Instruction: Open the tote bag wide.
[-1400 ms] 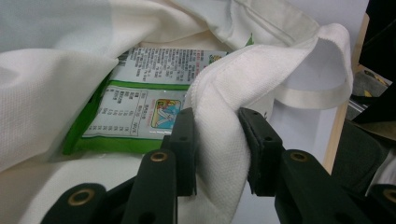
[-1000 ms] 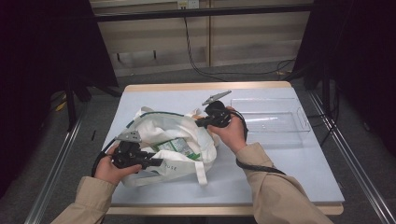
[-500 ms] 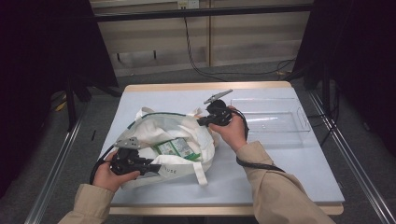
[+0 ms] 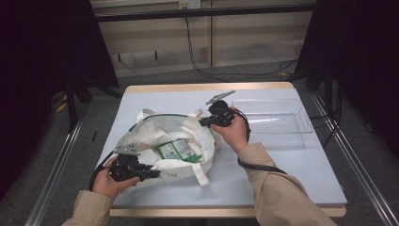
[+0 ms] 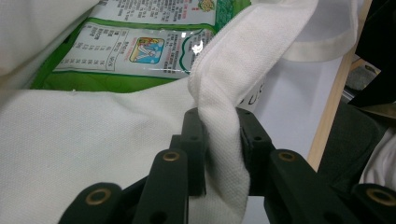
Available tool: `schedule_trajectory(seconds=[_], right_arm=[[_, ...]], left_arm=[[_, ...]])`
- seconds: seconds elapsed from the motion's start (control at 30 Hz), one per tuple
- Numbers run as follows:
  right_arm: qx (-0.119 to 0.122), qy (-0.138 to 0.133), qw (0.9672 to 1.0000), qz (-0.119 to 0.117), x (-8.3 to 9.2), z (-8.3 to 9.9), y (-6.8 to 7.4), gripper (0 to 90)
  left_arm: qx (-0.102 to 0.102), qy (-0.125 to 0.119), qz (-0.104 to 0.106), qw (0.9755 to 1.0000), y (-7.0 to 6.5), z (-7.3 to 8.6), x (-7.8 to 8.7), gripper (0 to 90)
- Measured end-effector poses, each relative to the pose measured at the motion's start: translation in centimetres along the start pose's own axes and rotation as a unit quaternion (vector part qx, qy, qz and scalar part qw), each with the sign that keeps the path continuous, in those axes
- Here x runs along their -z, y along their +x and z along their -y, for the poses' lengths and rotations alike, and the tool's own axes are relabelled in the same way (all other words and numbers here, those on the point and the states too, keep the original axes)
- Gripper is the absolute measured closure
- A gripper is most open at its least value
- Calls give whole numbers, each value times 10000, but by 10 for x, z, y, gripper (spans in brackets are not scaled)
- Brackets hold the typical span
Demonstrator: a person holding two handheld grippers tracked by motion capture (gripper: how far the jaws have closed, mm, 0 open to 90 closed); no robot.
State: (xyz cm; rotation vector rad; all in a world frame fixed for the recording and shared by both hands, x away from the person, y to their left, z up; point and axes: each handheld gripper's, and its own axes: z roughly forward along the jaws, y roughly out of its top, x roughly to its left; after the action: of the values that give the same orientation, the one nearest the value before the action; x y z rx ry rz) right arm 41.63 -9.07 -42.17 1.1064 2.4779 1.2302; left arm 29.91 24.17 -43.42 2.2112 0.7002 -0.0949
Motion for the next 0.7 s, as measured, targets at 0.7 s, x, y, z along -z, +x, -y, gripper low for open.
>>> schedule_trajectory(seconds=[0.7], right_arm=[[63, 0, 10000, -7, 2, 0, 3, 863]], left_arm=[[249, -401, -44, 9989, 1, -26, 28, 475]])
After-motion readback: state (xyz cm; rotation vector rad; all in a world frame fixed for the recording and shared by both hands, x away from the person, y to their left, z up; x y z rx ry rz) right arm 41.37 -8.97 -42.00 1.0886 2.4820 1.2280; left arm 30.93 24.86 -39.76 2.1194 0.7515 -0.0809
